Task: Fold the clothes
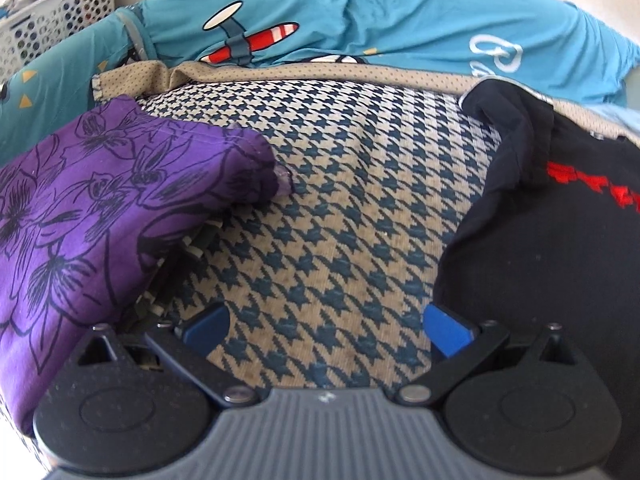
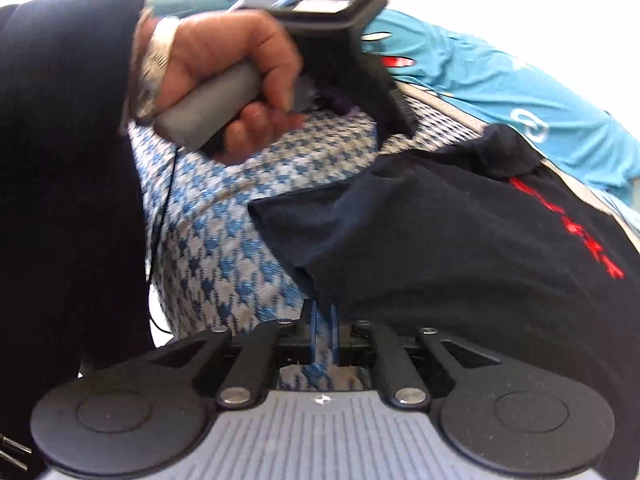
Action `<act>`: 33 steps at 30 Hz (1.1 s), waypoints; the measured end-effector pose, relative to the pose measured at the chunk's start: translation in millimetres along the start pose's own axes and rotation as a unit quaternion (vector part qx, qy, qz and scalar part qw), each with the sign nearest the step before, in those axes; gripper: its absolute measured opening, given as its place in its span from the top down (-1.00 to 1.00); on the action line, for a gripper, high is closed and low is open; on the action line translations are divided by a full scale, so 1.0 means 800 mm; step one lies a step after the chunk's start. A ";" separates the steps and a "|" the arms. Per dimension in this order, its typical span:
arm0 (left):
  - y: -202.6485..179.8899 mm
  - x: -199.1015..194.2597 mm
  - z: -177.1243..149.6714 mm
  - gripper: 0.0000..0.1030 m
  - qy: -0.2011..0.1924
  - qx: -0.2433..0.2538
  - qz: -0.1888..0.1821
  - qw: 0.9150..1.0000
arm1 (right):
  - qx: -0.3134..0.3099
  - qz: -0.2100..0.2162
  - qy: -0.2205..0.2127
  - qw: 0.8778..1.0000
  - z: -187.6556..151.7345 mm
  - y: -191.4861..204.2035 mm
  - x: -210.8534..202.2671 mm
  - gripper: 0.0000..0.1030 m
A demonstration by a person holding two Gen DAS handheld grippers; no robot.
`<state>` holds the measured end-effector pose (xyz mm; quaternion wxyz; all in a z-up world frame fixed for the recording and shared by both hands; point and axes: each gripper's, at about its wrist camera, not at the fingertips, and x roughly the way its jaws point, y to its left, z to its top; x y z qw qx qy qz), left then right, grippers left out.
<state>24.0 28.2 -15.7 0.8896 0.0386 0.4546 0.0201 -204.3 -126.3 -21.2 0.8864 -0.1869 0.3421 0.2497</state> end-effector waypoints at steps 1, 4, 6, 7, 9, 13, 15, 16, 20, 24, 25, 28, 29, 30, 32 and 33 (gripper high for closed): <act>-0.004 0.002 -0.002 -1.00 0.000 0.010 0.005 1.000 | 0.008 -0.006 0.001 1.000 -0.003 -0.004 -0.004 0.87; -0.007 0.006 -0.003 -1.00 0.006 0.017 0.019 1.000 | 0.025 -0.031 0.005 0.999 -0.015 -0.016 -0.017 0.86; -0.005 0.010 -0.003 -1.00 0.014 0.010 0.022 1.000 | 0.035 -0.049 0.009 0.998 -0.025 -0.025 -0.025 0.85; -0.004 0.012 -0.003 -1.00 0.017 0.006 0.023 1.000 | 0.042 -0.055 0.012 0.998 -0.030 -0.030 -0.028 0.85; -0.002 0.012 -0.003 -1.00 0.016 0.002 0.024 1.000 | 0.055 -0.067 0.019 0.996 -0.039 -0.038 -0.033 0.85; 0.002 0.011 -0.004 -1.00 0.012 -0.003 0.053 0.999 | 0.067 -0.093 0.024 0.993 -0.054 -0.051 -0.048 0.82; 0.007 0.010 -0.002 -1.00 0.012 -0.014 0.061 0.998 | 0.081 -0.107 0.026 0.991 -0.062 -0.057 -0.057 0.70; 0.009 0.009 -0.002 -1.00 0.011 -0.021 0.064 0.998 | 0.091 -0.115 0.028 0.989 -0.068 -0.061 -0.062 0.68; 0.016 -0.015 -0.001 -1.00 -0.020 -0.045 0.024 0.998 | 0.140 -0.160 0.040 0.976 -0.089 -0.078 -0.079 0.67; 0.002 -0.031 -0.002 -1.00 -0.039 -0.043 -0.017 0.998 | 0.200 -0.224 0.024 0.954 -0.105 -0.105 -0.104 0.67; -0.005 -0.034 -0.003 -1.00 -0.044 -0.035 -0.022 0.998 | 0.211 -0.243 0.022 0.947 -0.108 -0.111 -0.110 0.67; -0.028 -0.040 -0.004 -1.00 -0.051 -0.009 -0.037 0.998 | 0.242 -0.285 0.028 0.927 -0.117 -0.131 -0.121 0.66; -0.034 -0.040 -0.004 -1.00 -0.051 -0.003 -0.045 0.998 | 0.254 -0.293 0.031 0.921 -0.119 -0.140 -0.123 0.66; -0.040 -0.040 -0.005 -1.00 -0.051 0.003 -0.053 0.997 | 0.267 -0.299 0.032 0.916 -0.121 -0.147 -0.125 0.66; -0.051 -0.041 -0.007 -1.00 -0.053 0.017 -0.062 0.997 | 0.282 -0.308 0.030 0.908 -0.123 -0.161 -0.128 0.65; -0.055 -0.041 -0.008 -1.00 -0.053 0.023 -0.065 0.996 | 0.286 -0.313 0.030 0.905 -0.124 -0.168 -0.128 0.64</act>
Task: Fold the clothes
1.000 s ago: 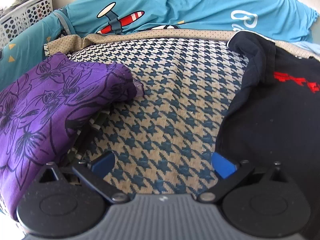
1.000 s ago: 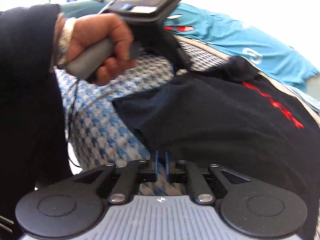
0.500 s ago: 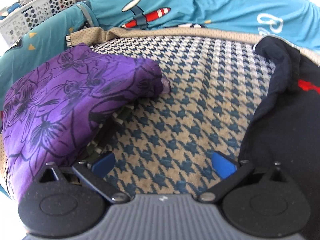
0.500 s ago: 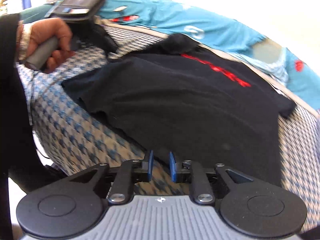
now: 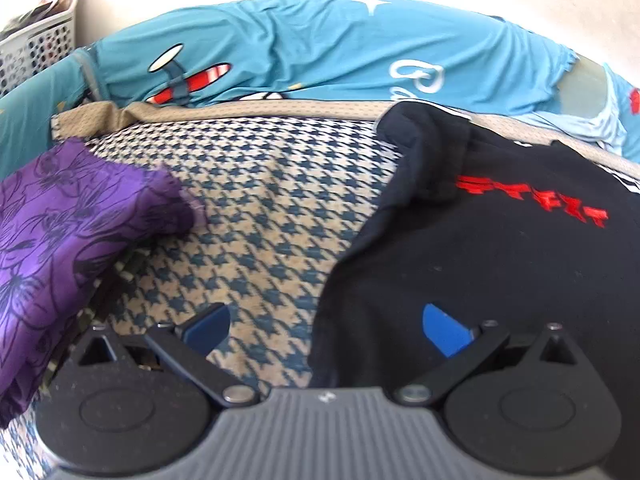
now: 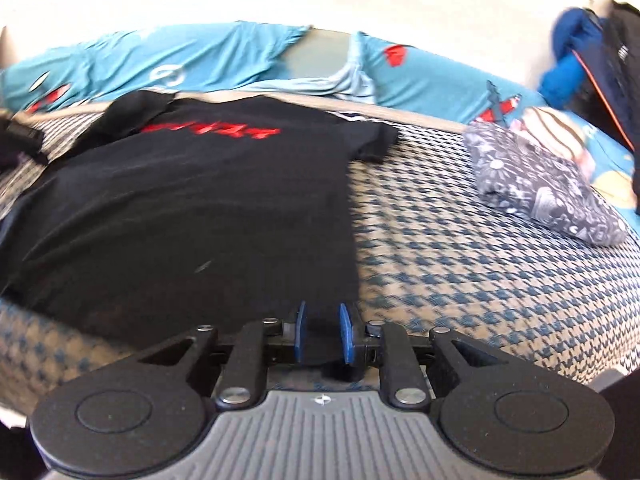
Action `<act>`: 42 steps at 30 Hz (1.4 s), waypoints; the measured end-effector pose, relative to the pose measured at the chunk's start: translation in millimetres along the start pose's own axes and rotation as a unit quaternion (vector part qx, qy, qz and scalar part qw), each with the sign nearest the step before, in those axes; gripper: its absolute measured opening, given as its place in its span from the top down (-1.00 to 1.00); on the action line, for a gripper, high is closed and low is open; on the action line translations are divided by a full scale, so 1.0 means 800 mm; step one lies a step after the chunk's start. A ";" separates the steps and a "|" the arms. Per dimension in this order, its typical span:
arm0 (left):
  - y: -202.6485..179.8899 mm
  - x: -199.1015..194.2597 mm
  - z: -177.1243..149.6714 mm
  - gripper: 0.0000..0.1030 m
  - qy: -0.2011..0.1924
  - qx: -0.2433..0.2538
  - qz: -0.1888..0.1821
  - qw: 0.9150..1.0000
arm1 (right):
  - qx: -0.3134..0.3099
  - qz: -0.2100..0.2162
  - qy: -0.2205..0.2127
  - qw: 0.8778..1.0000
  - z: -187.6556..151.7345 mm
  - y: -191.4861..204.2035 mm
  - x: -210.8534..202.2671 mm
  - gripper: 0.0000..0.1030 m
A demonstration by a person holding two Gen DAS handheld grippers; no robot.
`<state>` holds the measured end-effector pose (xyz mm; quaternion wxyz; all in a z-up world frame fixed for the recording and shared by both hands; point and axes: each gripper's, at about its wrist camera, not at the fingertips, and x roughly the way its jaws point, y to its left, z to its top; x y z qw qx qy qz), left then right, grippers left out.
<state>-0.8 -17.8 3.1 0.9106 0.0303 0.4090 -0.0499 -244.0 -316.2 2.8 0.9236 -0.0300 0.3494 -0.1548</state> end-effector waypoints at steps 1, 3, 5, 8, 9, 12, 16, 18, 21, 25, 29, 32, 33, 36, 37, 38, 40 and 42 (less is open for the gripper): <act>-0.004 0.000 -0.001 -1.00 0.000 0.006 -0.003 1.000 | 0.005 -0.005 0.001 1.000 0.003 -0.003 0.004 0.63; -0.011 0.001 -0.004 -1.00 0.002 0.014 -0.006 1.000 | 0.022 -0.010 0.004 1.000 0.006 -0.011 0.011 0.54; -0.013 0.001 -0.005 -1.00 0.001 0.019 -0.005 1.000 | 0.035 -0.010 0.012 0.999 0.009 -0.018 0.022 0.47; -0.015 0.005 -0.005 -1.00 0.003 0.024 0.001 1.000 | 0.063 0.002 0.028 0.998 0.010 -0.026 0.042 0.46; -0.016 0.006 -0.005 -1.00 0.004 0.026 0.003 1.000 | 0.071 0.006 0.031 0.997 0.009 -0.027 0.045 0.46; -0.019 0.009 -0.006 -1.00 0.008 0.034 0.008 0.999 | 0.075 0.015 0.028 0.997 0.004 -0.027 0.045 0.49; -0.023 0.014 -0.007 -1.00 0.014 0.041 0.011 0.999 | 0.065 0.016 0.021 0.998 0.000 -0.022 0.045 0.91; -0.025 0.015 -0.008 -1.00 0.016 0.045 0.014 0.999 | 0.068 0.004 0.015 0.998 0.001 -0.022 0.045 0.94; -0.027 0.018 -0.012 -1.00 0.020 0.055 0.020 0.998 | 0.093 -0.021 0.000 0.995 0.007 -0.037 0.036 0.95; -0.028 0.023 -0.015 -1.00 0.031 0.061 0.023 0.997 | 0.082 -0.052 -0.006 0.995 0.012 -0.043 0.033 0.96; -0.026 0.027 -0.020 -1.00 0.042 0.070 0.031 0.996 | 0.084 -0.030 0.033 0.995 0.005 -0.041 0.045 0.95; -0.018 0.028 -0.022 -1.00 0.048 0.061 0.037 0.996 | 0.096 -0.029 0.031 0.994 0.006 -0.047 0.040 0.94; -0.014 0.028 -0.023 -1.00 0.050 0.056 0.038 0.996 | 0.107 -0.031 0.031 0.993 0.005 -0.051 0.039 0.91; -0.007 0.024 -0.025 -1.00 0.058 0.047 0.037 0.997 | 0.132 -0.033 0.029 0.990 0.003 -0.061 0.036 0.85; -0.005 0.022 -0.026 -1.00 0.061 0.044 0.034 0.997 | 0.135 -0.034 0.026 0.990 0.004 -0.062 0.035 0.85; -0.004 0.020 -0.027 -1.00 0.063 0.039 0.025 0.997 | 0.135 -0.035 0.021 0.990 0.005 -0.062 0.035 0.85; -0.001 0.014 -0.027 -1.00 0.062 0.033 0.010 0.997 | 0.131 -0.039 0.010 0.991 0.008 -0.061 0.032 0.84; 0.000 0.010 -0.029 -1.00 0.056 0.036 0.010 0.998 | 0.125 -0.034 -0.003 0.992 0.010 -0.056 0.028 0.83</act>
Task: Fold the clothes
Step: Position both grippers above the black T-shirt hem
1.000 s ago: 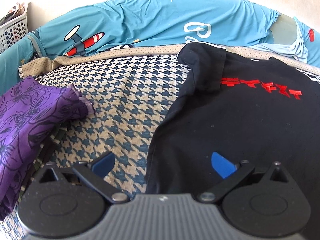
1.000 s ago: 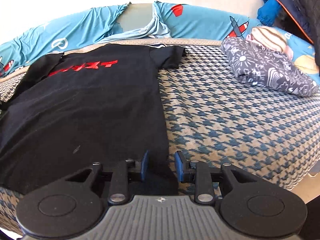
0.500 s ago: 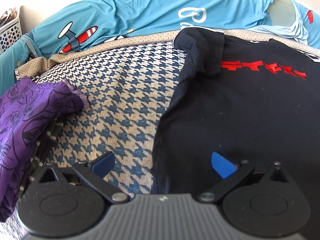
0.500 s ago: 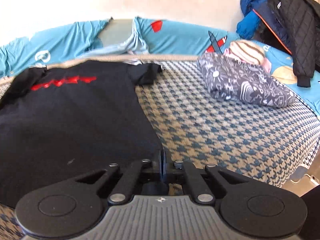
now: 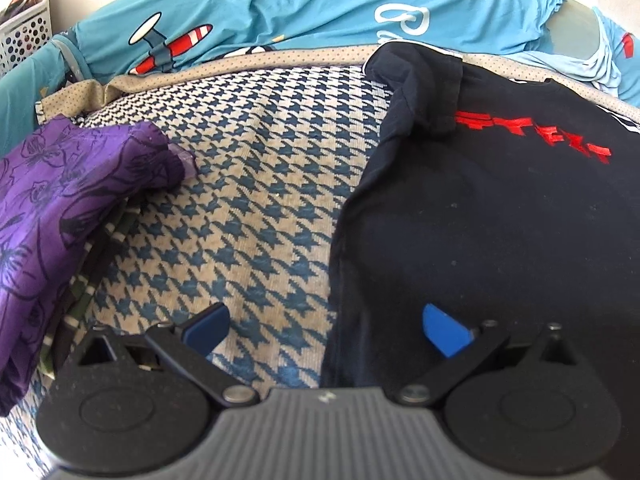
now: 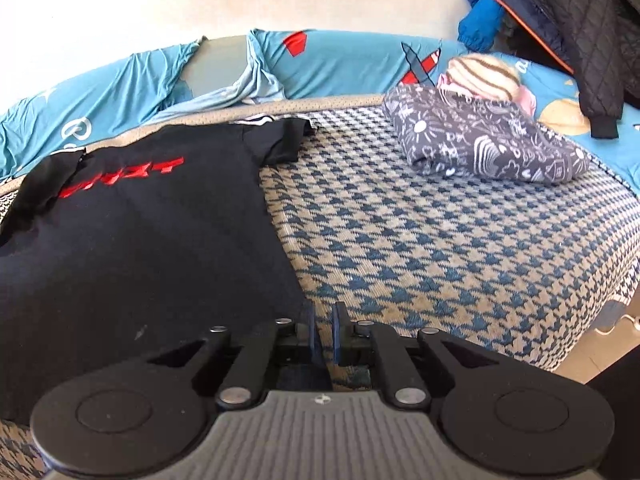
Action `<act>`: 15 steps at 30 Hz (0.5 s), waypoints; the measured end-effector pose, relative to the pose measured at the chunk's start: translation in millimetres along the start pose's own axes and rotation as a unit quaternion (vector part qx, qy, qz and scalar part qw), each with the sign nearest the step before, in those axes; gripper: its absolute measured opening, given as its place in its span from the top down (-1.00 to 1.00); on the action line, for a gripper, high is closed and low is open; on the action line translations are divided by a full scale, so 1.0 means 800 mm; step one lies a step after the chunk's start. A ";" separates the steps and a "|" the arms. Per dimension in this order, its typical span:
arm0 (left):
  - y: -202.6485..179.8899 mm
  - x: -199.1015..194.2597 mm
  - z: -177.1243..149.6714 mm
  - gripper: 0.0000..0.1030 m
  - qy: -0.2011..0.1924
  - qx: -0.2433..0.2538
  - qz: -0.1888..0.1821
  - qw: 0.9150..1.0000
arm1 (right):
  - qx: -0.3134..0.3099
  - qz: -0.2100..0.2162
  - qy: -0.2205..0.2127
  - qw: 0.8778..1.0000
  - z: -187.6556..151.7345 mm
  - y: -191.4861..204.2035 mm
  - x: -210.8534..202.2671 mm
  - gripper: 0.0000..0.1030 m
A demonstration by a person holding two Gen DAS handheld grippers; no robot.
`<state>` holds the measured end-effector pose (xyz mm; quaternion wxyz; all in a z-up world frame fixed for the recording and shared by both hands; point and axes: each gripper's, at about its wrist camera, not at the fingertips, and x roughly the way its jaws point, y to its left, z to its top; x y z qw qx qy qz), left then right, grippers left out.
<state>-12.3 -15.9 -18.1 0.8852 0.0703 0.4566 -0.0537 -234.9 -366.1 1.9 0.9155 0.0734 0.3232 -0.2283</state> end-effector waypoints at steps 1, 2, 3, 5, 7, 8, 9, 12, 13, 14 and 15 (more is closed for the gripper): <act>0.000 -0.001 -0.001 -1.00 -0.002 0.003 0.005 1.000 | -0.005 0.008 -0.004 1.000 0.000 0.003 -0.002 0.83; 0.002 -0.003 -0.002 -1.00 -0.003 0.004 0.007 1.000 | -0.012 0.021 -0.005 1.000 0.000 0.008 -0.004 0.82; 0.003 -0.004 -0.003 -1.00 -0.004 0.005 0.009 1.000 | -0.019 0.035 -0.004 0.999 0.000 0.014 -0.005 0.79; 0.006 -0.004 -0.004 -1.00 -0.001 0.005 0.012 1.000 | -0.033 0.068 0.002 0.997 -0.003 0.026 -0.007 0.74; 0.009 -0.006 -0.005 -1.00 0.001 0.004 0.009 1.000 | -0.050 0.099 0.010 0.994 -0.008 0.041 -0.010 0.73; 0.010 -0.009 -0.005 -1.00 0.000 0.002 0.005 1.000 | -0.059 0.111 0.012 0.992 -0.010 0.048 -0.012 0.73; 0.011 -0.012 -0.005 -1.00 -0.001 0.001 0.000 1.000 | -0.068 0.124 0.014 0.990 -0.013 0.055 -0.015 0.73; 0.010 -0.021 -0.009 -1.00 -0.016 0.017 0.002 1.000 | -0.097 0.160 0.012 0.982 -0.019 0.077 -0.022 0.70; 0.009 -0.021 -0.011 -1.00 -0.015 0.021 0.006 1.000 | -0.107 0.167 0.011 0.980 -0.022 0.084 -0.023 0.68; 0.009 -0.022 -0.012 -1.00 -0.013 0.024 0.009 1.000 | -0.116 0.172 0.011 0.978 -0.025 0.091 -0.025 0.64; 0.011 -0.024 -0.013 -1.00 -0.014 0.024 0.007 1.000 | -0.123 0.175 0.012 0.977 -0.027 0.096 -0.025 0.63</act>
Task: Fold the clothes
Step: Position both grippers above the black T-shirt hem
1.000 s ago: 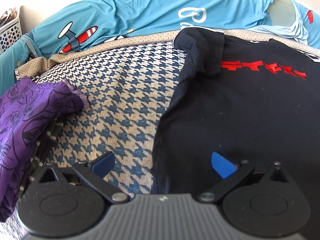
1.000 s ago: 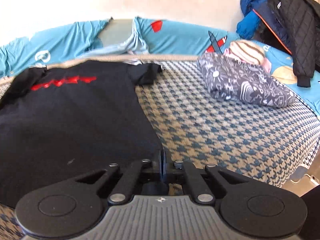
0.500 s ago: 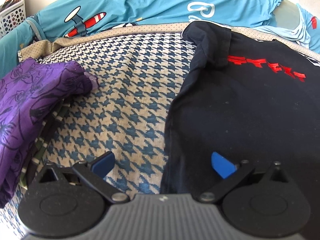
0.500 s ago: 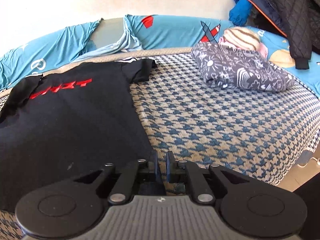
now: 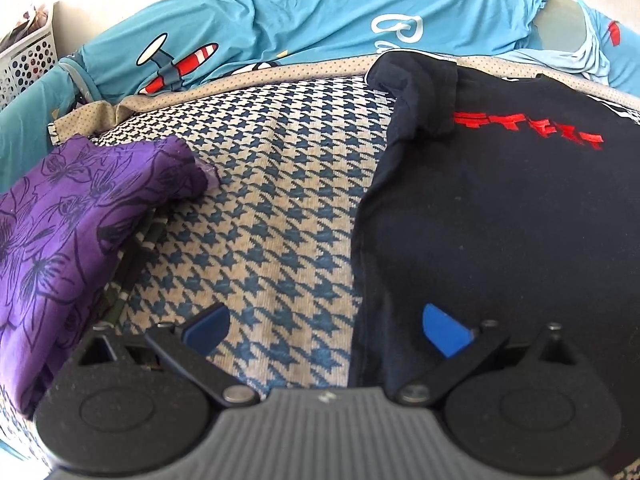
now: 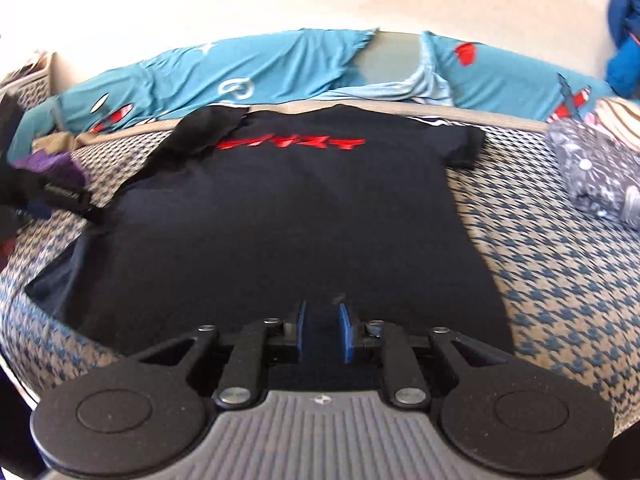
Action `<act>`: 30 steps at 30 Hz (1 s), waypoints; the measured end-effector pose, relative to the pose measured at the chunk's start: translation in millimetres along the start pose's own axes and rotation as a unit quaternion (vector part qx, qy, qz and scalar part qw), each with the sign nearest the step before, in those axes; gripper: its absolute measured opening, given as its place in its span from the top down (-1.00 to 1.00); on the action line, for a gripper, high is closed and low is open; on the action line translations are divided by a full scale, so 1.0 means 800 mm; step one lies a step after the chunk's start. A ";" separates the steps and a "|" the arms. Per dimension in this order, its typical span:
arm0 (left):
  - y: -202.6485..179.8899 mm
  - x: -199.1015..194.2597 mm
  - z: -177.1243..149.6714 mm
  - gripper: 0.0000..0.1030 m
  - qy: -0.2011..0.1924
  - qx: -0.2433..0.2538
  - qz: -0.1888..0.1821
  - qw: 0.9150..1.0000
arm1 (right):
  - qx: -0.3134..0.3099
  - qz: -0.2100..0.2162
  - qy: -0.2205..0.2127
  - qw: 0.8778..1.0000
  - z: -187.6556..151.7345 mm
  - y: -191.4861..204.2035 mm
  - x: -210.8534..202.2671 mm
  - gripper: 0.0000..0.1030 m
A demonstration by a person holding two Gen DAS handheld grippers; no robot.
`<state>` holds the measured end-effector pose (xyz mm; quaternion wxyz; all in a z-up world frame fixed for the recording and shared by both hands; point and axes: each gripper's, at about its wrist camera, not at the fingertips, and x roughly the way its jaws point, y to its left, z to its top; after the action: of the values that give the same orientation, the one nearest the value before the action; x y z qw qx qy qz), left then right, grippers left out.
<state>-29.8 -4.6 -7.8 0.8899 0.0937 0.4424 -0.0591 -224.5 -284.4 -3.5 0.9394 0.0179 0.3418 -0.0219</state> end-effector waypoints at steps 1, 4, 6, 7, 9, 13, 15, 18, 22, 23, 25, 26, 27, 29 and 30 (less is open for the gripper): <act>0.002 -0.002 -0.001 -1.00 -0.001 -0.001 -0.002 1.000 | -0.005 0.003 0.003 1.000 -0.001 0.004 0.002 0.62; 0.008 -0.007 -0.004 -1.00 0.001 -0.001 -0.004 1.000 | -0.003 0.007 0.011 1.000 -0.001 0.009 0.008 0.61; 0.012 -0.010 -0.007 -1.00 0.002 -0.002 -0.006 1.000 | 0.006 0.009 0.015 1.000 -0.001 0.008 0.011 0.61; 0.014 -0.012 -0.009 -1.00 0.002 -0.001 -0.008 1.000 | 0.011 0.010 0.016 1.000 0.000 0.007 0.012 0.61; 0.015 -0.014 -0.014 -1.00 0.006 0.002 -0.010 1.000 | 0.020 0.010 0.019 1.000 0.001 0.006 0.015 0.61; 0.013 -0.019 -0.025 -1.00 0.014 0.013 -0.022 1.000 | 0.029 0.008 0.024 0.999 0.002 0.005 0.016 0.59; 0.009 -0.021 -0.032 -1.00 0.016 0.026 -0.020 0.999 | 0.032 0.007 0.025 0.999 0.003 0.006 0.016 0.56; 0.004 -0.015 -0.046 -1.00 0.032 0.055 0.027 0.998 | 0.039 0.010 0.026 0.999 0.005 0.007 0.016 0.54; 0.010 -0.021 -0.057 -1.00 0.023 0.070 0.074 0.995 | 0.041 0.015 0.026 0.999 0.007 0.009 0.014 0.54; 0.013 -0.022 -0.059 -1.00 0.021 0.072 0.083 0.994 | 0.040 0.014 0.026 0.999 0.007 0.010 0.015 0.53; 0.018 -0.024 -0.059 -1.00 0.025 0.064 0.091 0.993 | 0.040 0.009 0.029 0.999 0.008 0.011 0.016 0.53; 0.020 -0.024 -0.059 -1.00 0.029 0.061 0.100 0.993 | 0.042 0.007 0.031 0.999 0.008 0.011 0.017 0.53; 0.023 -0.022 -0.059 -1.00 0.035 0.058 0.113 0.991 | 0.045 0.005 0.033 0.998 0.009 0.011 0.017 0.53; 0.028 -0.022 -0.059 -1.00 0.040 0.046 0.113 0.992 | 0.052 0.002 0.035 0.998 0.009 0.009 0.016 0.53; 0.030 -0.023 -0.059 -1.00 0.040 0.039 0.111 0.992 | 0.055 0.001 0.036 0.998 0.009 0.008 0.016 0.52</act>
<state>-72.7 29.9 -18.1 0.8683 0.1794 0.4617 0.0264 -209.4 -278.9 -6.0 0.9242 0.0710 0.3733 -0.0393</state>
